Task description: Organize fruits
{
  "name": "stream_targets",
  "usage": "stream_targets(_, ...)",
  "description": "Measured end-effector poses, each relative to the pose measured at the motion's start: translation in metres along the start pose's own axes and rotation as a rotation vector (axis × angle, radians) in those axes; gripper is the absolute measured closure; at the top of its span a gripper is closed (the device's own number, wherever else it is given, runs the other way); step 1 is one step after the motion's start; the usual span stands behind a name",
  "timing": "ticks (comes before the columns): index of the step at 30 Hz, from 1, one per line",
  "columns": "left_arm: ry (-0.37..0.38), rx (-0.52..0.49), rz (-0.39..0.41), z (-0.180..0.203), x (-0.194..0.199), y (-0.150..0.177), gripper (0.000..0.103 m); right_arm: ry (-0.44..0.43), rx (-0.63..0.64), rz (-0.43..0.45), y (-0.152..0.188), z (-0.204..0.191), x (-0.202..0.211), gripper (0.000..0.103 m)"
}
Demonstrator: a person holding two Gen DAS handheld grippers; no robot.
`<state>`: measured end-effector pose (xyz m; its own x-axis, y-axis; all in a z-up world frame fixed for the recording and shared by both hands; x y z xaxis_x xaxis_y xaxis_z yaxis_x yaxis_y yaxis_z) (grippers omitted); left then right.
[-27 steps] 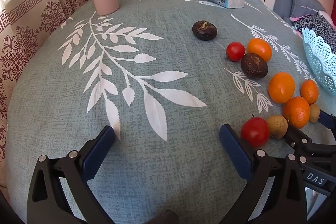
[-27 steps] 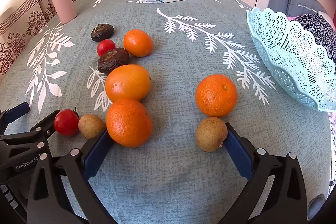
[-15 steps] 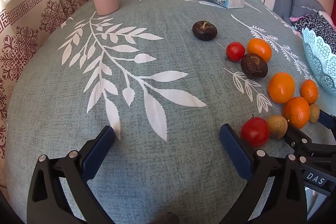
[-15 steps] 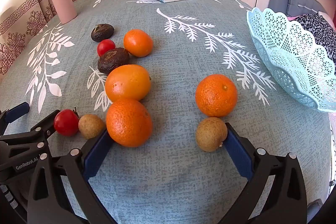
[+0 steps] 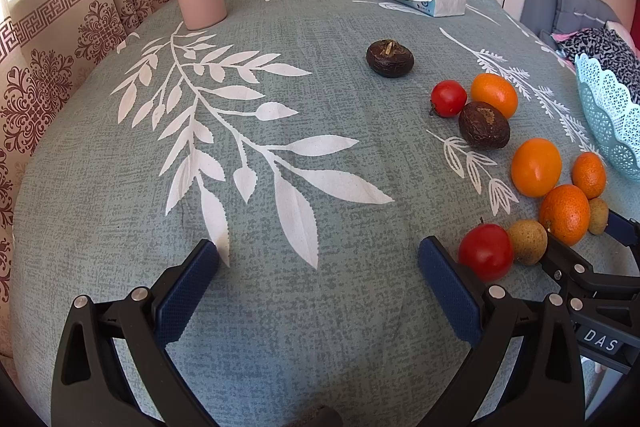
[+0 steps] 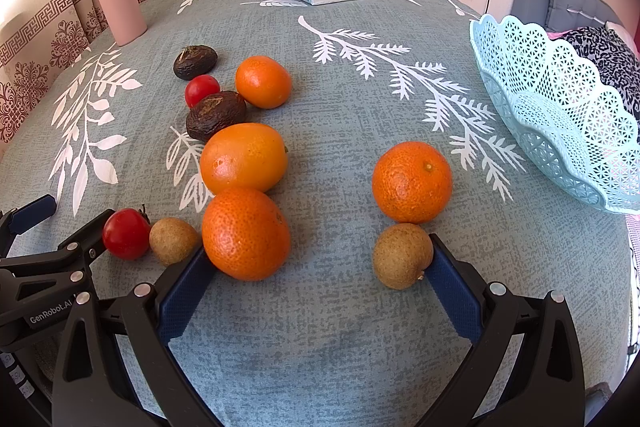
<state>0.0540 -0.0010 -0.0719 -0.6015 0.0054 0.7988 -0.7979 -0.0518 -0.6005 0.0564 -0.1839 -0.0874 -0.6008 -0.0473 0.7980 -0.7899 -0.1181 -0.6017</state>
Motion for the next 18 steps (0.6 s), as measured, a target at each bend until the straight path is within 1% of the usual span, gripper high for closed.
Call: stream_targets(18, 0.000, -0.001, 0.000, -0.0037, -0.0014, 0.0012, 0.005, 0.002, 0.000, 0.001, -0.0010, 0.0003, 0.0006, 0.002)
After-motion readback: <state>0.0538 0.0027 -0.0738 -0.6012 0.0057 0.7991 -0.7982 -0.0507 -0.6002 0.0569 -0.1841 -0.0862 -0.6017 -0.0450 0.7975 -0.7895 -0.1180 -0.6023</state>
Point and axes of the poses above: each gripper's, at about its wrist camera, not at the fingertips, and x roughly against the way its jaws point, z to its right, y to its underside, the point moved 9 cm from there along -x, roughly the way its jaws point, and after that the axes turned 8 degrees about x, right-handed, at the moved point
